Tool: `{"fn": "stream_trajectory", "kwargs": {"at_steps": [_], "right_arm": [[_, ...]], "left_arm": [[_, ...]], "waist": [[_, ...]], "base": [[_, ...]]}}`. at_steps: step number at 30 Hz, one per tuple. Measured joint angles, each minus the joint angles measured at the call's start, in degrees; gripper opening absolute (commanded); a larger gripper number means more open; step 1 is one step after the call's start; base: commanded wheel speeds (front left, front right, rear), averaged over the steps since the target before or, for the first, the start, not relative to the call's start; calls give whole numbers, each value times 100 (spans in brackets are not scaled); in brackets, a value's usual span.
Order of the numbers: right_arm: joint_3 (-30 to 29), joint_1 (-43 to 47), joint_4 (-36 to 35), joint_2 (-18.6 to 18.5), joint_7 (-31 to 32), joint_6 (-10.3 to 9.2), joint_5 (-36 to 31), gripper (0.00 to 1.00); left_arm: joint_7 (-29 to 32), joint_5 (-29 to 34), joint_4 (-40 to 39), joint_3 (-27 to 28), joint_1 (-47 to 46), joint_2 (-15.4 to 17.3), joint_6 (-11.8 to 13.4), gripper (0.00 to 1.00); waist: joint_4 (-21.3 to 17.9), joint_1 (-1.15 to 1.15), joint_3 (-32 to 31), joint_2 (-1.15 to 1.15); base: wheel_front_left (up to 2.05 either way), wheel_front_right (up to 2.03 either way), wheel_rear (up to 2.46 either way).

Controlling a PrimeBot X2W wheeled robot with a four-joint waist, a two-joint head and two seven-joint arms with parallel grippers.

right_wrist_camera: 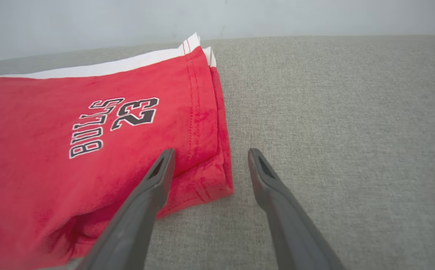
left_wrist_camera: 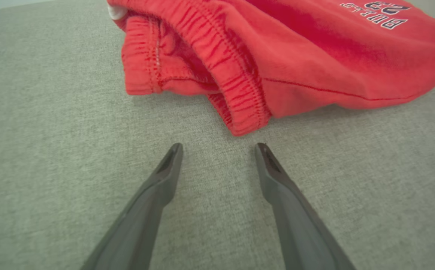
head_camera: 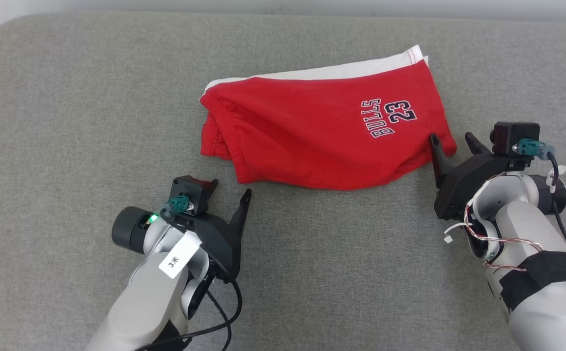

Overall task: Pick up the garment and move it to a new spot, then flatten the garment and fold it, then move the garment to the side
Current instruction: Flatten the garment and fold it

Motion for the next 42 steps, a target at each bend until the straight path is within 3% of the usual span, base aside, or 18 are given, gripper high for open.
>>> {"fn": "stream_trajectory", "kwargs": {"at_steps": [21, 22, 23, 24, 25, 26, 28, 30, 36, 42], "right_arm": [[8, -177, 352, -2, 232, -48, 18, 100], [14, -190, 367, 0, 234, -48, 21, 90], [18, -208, 381, 1, 235, -48, 33, 79], [20, -230, 394, 1, 236, -48, 53, 56], [21, -251, 403, 3, 240, -48, 59, 48], [22, -263, 405, 4, 266, -46, 60, 42], [23, -264, 415, 15, 275, -42, 82, 33], [23, -270, 426, 19, 275, -26, 100, 2], [14, -283, 469, 15, 269, 2, 110, 0], [-87, -149, 417, 21, 145, 183, 297, 0]], "left_arm": [[-160, -267, -9, -296, -331, -37, -154, 100], [-164, -321, -30, -311, -345, -37, -155, 100], [-189, -365, -44, -339, -346, -37, -159, 83], [-203, -387, -46, -377, -346, -38, -159, 47], [-203, -409, -44, -416, -346, -38, -162, 34], [-203, -411, -44, -445, -346, -38, -175, 3], [-203, -433, -41, -481, -346, -38, -202, 0], [-204, -467, -35, -500, -346, -38, -202, 0], [-234, -479, 88, -493, -348, -41, -214, 0], [-305, -522, 190, -488, -339, -40, -260, 0]], "waist": [[41, 0, 90, 0], [39, 0, 92, 0], [37, 0, 95, 0], [35, 0, 99, 0], [34, 0, 103, 0], [33, 0, 106, 0], [34, 0, 111, 0], [37, 0, 114, 0], [52, 0, 92, 0], [60, 0, -41, 0]], "base": [[0, 0, 0], [0, 0, 0], [0, 0, 0], [0, 0, 0], [0, 0, 0], [0, 0, 0], [0, 0, 0], [0, 0, 0], [0, 0, 0], [0, 0, 0]]}}
